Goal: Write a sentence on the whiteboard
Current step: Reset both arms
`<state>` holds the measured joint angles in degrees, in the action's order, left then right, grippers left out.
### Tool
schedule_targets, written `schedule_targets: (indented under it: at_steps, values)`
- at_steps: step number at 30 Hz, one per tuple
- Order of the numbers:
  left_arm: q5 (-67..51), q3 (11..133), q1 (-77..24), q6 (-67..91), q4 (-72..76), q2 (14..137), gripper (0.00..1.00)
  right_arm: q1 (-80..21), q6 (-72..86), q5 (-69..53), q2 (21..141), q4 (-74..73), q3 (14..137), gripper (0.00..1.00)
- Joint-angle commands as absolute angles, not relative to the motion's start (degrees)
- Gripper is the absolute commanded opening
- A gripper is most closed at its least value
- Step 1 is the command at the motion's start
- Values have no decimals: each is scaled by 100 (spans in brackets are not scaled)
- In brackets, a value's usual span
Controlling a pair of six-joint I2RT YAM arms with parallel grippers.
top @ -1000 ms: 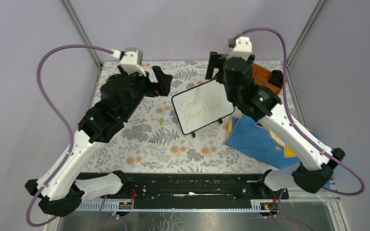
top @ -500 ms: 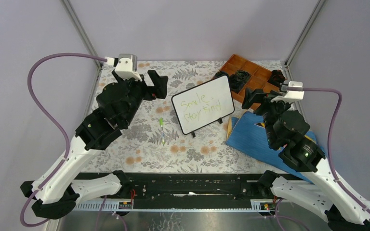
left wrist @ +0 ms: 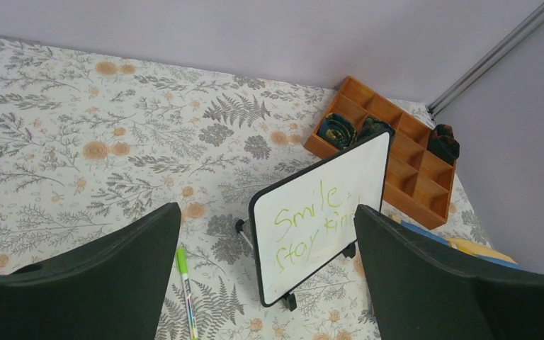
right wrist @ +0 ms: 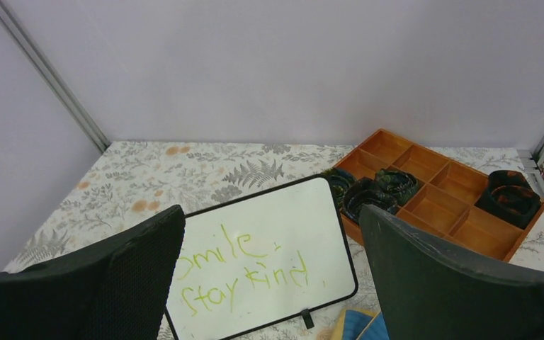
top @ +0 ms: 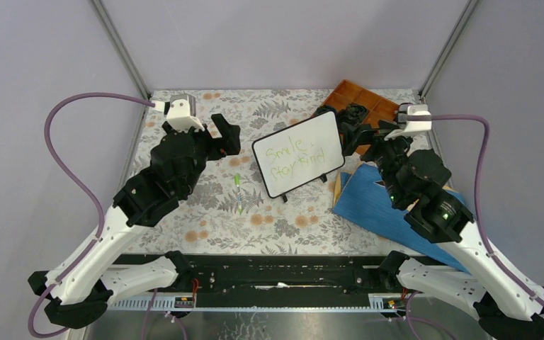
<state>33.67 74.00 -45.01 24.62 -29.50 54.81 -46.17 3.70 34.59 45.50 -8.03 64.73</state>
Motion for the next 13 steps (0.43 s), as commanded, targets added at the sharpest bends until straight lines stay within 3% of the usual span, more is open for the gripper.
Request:
schedule_targets:
  at_steps: [1, 13]
  values:
    - [3577, 7348, -4535, 2723, -3032, 5484, 99, -4636, 156, 3194, 4561, -343, 6379, 100]
    - [3603, 7224, -4533, 2561, -2880, 5493, 99, -4640, 364, 3210, 4401, 176, 5901, 100]
